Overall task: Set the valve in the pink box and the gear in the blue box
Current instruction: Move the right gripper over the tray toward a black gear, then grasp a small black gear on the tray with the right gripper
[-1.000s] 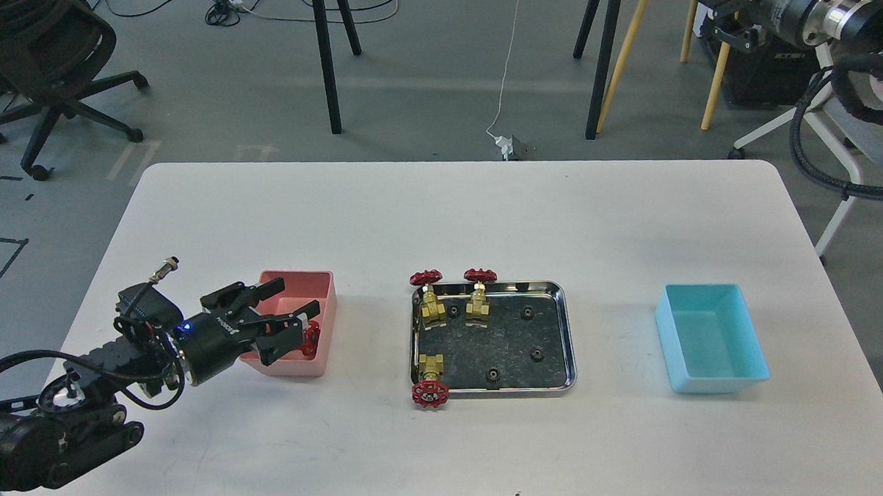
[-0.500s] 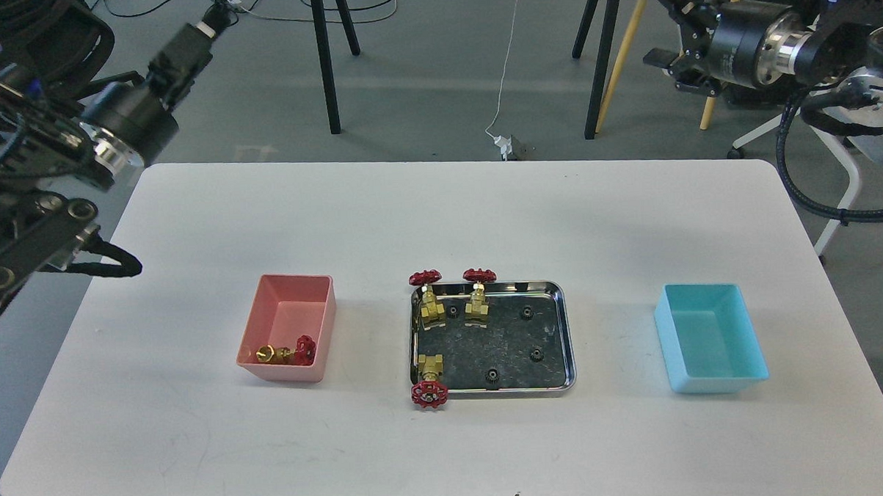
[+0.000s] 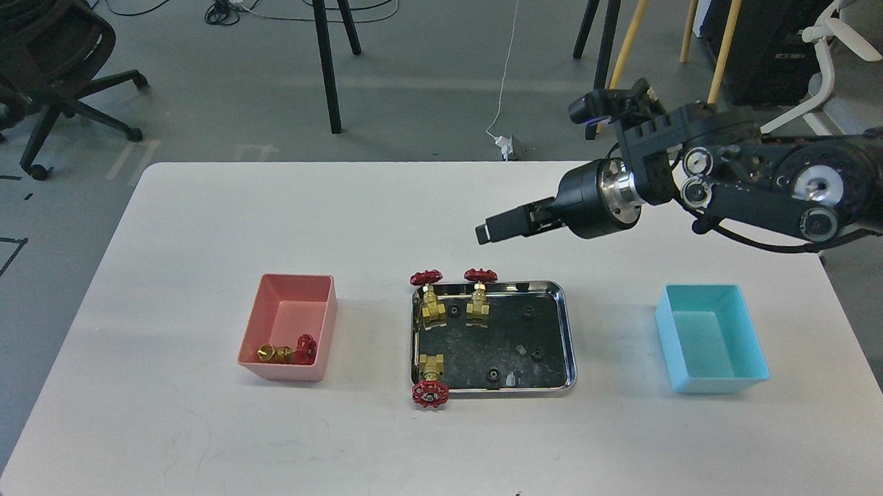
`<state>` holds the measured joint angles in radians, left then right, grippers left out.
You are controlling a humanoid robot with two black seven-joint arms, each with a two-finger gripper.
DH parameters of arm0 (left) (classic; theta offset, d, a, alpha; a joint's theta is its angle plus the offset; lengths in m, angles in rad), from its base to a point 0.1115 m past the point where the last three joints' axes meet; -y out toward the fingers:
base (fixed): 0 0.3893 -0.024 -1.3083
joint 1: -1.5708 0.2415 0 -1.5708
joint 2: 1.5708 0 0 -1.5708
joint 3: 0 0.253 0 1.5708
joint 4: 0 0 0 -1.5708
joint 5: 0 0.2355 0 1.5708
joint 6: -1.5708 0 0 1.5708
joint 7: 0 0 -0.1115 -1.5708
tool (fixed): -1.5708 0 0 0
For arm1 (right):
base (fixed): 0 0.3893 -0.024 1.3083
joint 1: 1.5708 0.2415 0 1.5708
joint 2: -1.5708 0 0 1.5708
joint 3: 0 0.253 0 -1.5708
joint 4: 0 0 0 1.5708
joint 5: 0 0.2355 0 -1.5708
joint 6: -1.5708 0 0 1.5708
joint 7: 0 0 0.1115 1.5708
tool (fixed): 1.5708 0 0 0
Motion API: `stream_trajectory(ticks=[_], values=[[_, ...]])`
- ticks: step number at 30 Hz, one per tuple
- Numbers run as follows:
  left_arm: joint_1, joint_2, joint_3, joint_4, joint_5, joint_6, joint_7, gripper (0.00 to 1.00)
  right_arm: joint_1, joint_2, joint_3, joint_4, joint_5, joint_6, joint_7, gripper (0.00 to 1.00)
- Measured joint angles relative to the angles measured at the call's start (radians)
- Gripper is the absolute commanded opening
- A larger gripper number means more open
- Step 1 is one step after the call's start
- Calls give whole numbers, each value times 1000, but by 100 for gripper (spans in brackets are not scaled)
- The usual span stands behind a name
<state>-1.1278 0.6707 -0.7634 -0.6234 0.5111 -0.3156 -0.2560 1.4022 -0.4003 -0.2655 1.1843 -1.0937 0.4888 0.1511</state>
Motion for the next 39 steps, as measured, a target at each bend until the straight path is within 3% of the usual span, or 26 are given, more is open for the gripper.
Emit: stream_trajectory(ticks=[7, 15, 27, 39], values=[[-7, 1, -3, 2, 0, 49, -15, 98, -5, 91, -161, -35, -150, 0, 67, 99], [-15, 4, -3, 3, 0, 76, -24, 98, -37, 268, -267, -187, -172, 0, 75, 99], [-24, 19, -10, 4, -3, 86, -26, 97, -97, 350, -327, -325, -173, 0, 76, 99], [-35, 31, -10, 5, -3, 86, -35, 97, -105, 383, -366, -353, -206, 0, 149, 83]])
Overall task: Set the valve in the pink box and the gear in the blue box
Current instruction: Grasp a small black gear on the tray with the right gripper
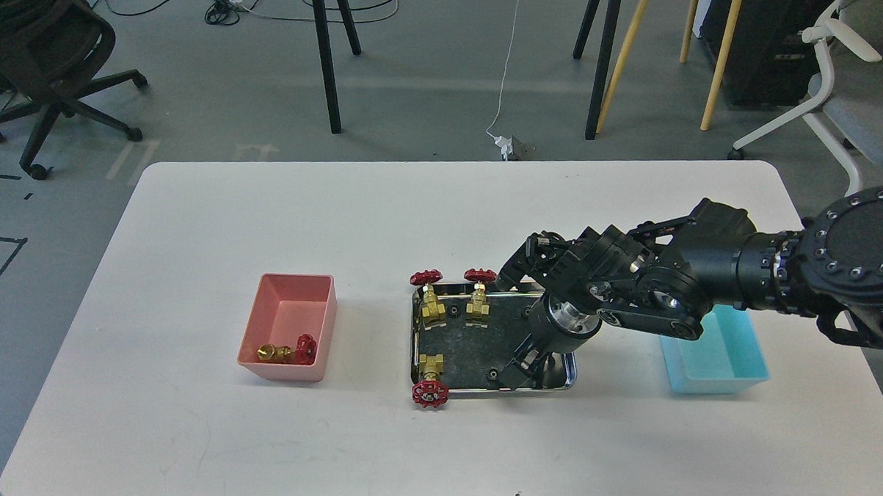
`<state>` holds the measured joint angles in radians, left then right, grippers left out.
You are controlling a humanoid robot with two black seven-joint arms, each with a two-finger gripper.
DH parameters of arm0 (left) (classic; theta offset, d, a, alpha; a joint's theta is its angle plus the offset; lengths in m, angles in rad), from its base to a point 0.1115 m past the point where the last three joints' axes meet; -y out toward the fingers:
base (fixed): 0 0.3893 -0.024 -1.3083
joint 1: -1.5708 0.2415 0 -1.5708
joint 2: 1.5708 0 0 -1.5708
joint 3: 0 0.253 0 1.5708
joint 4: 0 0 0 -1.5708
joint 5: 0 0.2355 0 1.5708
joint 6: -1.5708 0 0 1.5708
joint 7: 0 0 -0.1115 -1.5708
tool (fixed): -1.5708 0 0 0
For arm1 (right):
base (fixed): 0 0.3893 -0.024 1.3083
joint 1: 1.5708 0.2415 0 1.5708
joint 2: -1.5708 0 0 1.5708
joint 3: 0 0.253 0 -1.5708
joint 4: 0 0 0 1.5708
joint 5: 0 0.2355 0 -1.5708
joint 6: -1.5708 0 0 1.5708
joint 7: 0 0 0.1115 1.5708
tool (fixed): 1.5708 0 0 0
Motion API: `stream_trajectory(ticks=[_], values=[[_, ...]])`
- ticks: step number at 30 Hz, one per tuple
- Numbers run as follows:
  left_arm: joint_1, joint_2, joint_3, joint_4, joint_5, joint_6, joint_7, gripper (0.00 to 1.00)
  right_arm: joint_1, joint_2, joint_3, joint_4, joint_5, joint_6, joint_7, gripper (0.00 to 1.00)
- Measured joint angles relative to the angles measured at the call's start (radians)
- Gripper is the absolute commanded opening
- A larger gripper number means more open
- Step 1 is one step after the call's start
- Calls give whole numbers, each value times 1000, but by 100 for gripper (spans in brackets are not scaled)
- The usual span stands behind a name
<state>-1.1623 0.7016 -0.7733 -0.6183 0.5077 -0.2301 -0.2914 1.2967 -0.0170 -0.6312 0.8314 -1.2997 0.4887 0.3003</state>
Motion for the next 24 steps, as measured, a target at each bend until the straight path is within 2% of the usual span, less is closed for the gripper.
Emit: stream_trajectory(ticks=[9, 24], values=[[0, 3, 2, 1, 0, 0, -5, 97, -4, 3, -25, -28, -16, 0, -2, 81], [-2, 5, 0, 2, 0, 11, -5, 97, 2, 12, -25, -28, -64, 0, -6, 55]])
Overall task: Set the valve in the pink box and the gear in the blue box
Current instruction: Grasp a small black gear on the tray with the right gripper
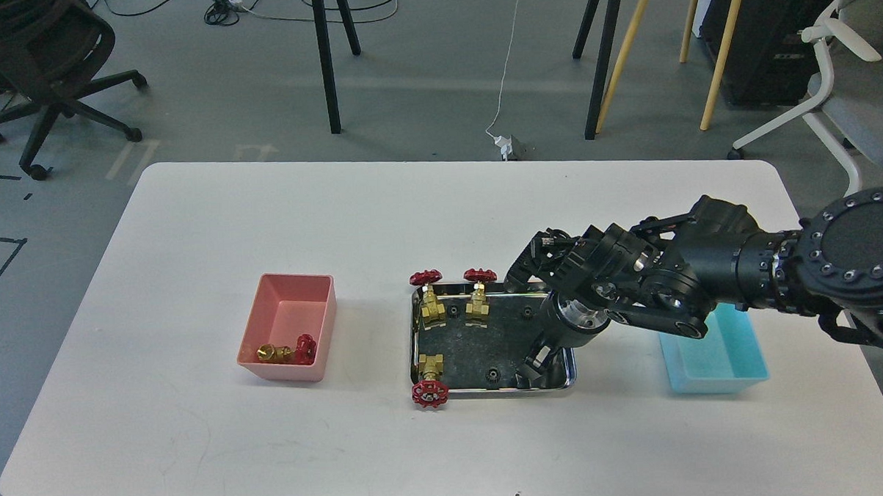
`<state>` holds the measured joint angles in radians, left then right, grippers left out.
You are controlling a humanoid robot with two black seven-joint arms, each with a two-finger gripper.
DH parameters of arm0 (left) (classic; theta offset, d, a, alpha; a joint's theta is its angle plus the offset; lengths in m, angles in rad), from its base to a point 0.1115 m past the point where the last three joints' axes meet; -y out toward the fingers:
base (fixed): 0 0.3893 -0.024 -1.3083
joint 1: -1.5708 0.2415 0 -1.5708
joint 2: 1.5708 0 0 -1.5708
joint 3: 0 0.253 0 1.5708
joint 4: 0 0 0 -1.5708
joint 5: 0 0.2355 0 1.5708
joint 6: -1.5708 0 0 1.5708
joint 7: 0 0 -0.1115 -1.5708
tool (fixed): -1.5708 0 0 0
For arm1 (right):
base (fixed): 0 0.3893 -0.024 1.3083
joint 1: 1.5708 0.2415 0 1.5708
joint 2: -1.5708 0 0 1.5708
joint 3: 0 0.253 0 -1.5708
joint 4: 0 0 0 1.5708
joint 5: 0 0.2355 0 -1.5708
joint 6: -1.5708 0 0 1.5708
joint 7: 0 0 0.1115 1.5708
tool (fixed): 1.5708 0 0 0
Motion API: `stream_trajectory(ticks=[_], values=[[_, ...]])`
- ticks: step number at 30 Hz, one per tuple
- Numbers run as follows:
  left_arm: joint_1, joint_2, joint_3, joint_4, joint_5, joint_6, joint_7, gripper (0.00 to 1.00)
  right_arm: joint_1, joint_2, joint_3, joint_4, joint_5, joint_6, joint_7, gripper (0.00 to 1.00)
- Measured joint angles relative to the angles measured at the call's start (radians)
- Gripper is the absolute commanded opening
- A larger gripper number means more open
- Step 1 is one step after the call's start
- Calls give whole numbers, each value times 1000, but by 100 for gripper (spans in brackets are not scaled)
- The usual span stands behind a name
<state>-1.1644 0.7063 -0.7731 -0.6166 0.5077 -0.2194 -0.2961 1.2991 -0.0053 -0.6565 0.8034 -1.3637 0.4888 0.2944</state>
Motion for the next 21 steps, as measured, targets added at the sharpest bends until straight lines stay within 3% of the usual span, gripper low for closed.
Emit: stream_trajectory(ticks=[21], values=[[0, 13, -2, 29, -1, -4, -6, 97, 8, 5, -18, 4, -2, 0, -6, 27]])
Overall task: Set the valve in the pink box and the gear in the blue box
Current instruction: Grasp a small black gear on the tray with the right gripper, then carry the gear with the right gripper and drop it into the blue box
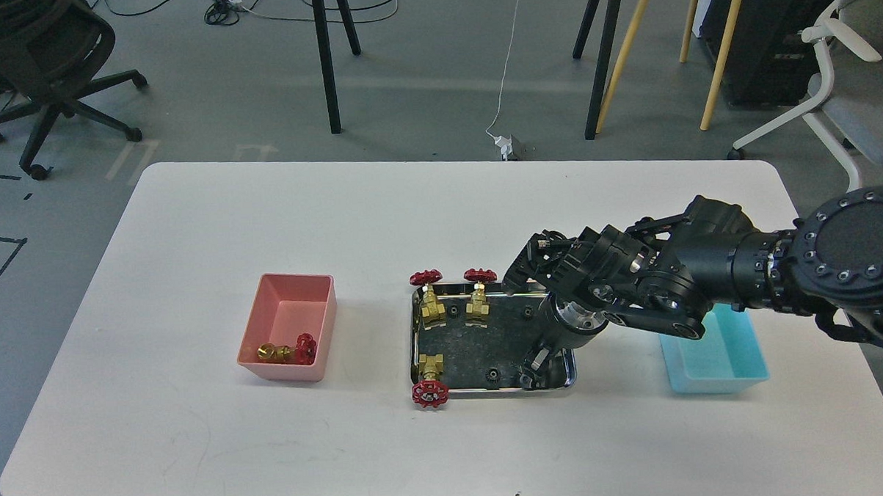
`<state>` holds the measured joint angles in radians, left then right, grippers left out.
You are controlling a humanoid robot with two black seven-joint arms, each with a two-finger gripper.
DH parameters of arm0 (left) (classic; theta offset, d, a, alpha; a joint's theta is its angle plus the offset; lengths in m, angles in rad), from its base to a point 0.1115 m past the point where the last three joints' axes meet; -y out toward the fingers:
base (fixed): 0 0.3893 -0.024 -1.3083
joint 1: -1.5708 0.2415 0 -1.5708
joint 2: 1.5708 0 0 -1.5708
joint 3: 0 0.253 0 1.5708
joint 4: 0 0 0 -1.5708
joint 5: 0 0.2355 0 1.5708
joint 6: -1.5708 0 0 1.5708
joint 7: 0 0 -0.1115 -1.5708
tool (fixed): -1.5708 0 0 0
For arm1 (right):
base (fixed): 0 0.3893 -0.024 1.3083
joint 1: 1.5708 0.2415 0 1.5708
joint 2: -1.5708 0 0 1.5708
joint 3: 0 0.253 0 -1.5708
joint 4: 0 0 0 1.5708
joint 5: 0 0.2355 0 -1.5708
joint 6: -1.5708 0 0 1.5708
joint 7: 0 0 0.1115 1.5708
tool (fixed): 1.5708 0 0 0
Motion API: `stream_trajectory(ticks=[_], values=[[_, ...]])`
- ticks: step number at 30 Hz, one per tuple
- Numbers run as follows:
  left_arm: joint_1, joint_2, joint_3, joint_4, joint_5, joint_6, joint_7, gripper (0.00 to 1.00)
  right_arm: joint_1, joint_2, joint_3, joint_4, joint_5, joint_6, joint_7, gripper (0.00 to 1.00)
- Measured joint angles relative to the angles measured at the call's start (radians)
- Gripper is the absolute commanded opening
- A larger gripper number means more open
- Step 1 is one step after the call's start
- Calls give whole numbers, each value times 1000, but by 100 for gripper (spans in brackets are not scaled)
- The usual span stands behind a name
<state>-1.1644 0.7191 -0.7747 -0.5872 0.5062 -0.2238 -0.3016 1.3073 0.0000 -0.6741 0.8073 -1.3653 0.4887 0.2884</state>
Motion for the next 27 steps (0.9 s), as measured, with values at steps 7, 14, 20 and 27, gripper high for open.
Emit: stream_trajectory(ticks=[7, 14, 20, 27], values=[[0, 0, 0, 1, 0, 0, -1, 97, 4, 0, -2, 5, 0, 0, 0, 14], [0, 0, 2, 1, 0, 2, -1, 98, 43, 0, 35, -3, 21, 0, 0, 12], [4, -2, 13, 1, 8, 3, -1, 98, 102, -115, 180, 5, 99, 0, 1, 12], [6, -3, 15, 1, 12, -3, 1, 98, 110, -443, 267, 159, 113, 0, 1, 12]])
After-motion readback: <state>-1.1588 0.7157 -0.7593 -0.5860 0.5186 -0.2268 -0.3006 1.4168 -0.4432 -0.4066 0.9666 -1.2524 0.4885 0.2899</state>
